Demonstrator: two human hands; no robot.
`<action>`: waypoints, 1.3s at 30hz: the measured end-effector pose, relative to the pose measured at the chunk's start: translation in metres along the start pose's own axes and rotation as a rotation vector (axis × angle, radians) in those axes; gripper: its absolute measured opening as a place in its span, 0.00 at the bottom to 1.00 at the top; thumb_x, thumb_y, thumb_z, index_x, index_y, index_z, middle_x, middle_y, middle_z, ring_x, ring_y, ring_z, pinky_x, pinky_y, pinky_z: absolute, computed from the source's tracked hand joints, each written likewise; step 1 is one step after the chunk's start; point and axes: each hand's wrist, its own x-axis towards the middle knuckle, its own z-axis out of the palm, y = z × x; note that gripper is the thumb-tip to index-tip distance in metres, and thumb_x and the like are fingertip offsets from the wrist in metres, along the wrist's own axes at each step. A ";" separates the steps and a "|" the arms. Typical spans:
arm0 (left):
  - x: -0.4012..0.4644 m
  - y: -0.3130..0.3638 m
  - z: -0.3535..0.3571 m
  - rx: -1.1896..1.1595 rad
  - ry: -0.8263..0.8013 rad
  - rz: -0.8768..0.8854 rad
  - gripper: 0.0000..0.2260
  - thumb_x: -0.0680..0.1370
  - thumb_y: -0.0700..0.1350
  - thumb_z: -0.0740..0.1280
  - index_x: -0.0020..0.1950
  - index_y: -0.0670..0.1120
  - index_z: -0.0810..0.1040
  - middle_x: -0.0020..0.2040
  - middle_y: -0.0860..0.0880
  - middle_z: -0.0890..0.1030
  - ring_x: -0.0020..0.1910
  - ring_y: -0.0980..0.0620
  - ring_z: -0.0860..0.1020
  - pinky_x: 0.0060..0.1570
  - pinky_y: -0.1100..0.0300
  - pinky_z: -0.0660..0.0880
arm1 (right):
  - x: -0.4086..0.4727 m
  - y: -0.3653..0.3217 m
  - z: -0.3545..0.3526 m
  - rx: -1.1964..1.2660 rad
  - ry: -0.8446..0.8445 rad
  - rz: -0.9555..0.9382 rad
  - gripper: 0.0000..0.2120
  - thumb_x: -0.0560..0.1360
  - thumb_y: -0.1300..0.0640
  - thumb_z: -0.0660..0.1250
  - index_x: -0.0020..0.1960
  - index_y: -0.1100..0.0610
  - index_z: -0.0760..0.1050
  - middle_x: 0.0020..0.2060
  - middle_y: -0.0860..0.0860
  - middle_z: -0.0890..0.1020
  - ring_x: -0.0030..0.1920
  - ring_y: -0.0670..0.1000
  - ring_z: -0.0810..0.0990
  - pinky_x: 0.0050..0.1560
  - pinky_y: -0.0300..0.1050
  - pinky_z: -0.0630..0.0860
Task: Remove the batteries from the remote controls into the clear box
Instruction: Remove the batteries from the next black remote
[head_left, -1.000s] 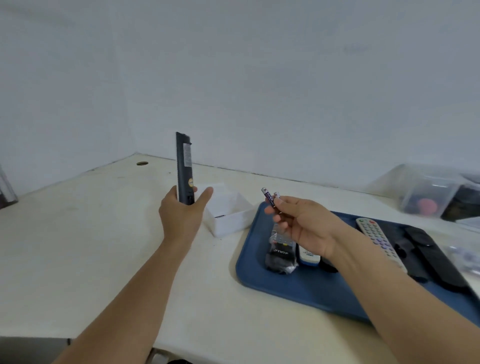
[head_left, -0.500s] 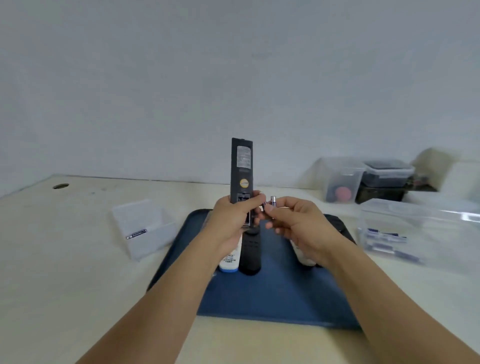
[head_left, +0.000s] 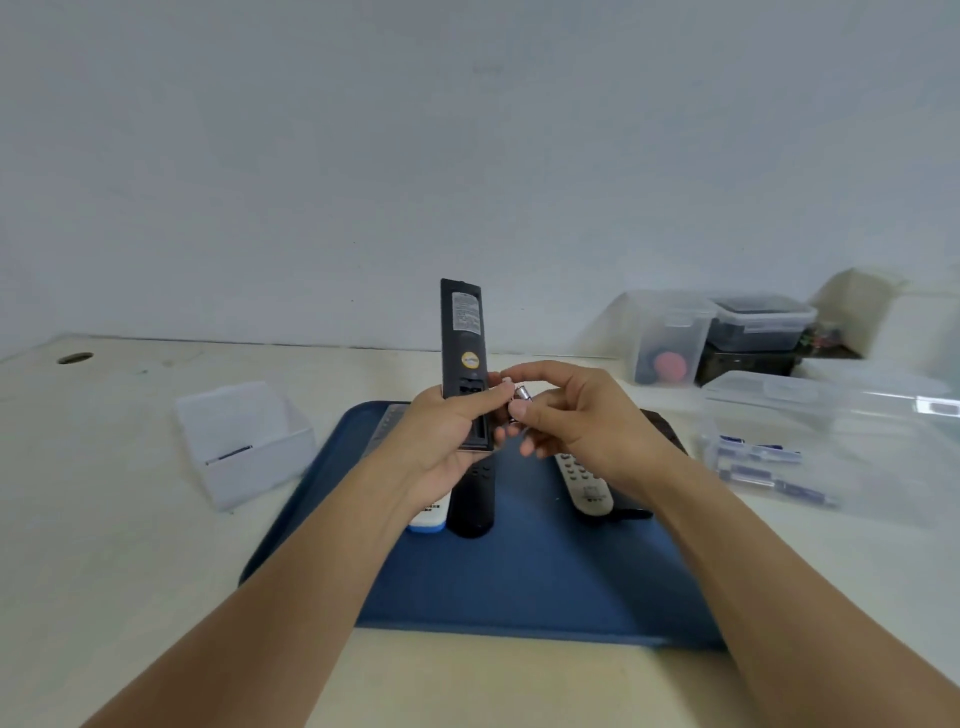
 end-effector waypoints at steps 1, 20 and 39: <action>0.000 -0.001 0.000 -0.011 -0.007 -0.015 0.12 0.77 0.39 0.73 0.59 0.38 0.79 0.40 0.44 0.84 0.34 0.50 0.79 0.34 0.63 0.76 | 0.000 -0.001 0.002 -0.036 0.013 -0.009 0.12 0.78 0.65 0.69 0.61 0.59 0.79 0.36 0.61 0.84 0.29 0.50 0.80 0.32 0.38 0.76; -0.004 -0.005 0.007 -0.046 -0.117 -0.138 0.24 0.83 0.63 0.55 0.58 0.47 0.81 0.45 0.45 0.79 0.37 0.50 0.82 0.37 0.54 0.82 | -0.002 -0.004 0.025 -0.401 0.265 -0.268 0.06 0.79 0.62 0.67 0.49 0.57 0.70 0.32 0.54 0.81 0.29 0.48 0.75 0.33 0.42 0.72; -0.011 -0.008 0.017 -0.018 -0.074 0.016 0.19 0.84 0.54 0.63 0.64 0.39 0.78 0.48 0.44 0.86 0.46 0.50 0.86 0.39 0.52 0.82 | -0.006 -0.010 0.030 -0.636 0.283 -0.264 0.05 0.78 0.59 0.70 0.43 0.59 0.78 0.34 0.49 0.80 0.36 0.47 0.76 0.37 0.36 0.70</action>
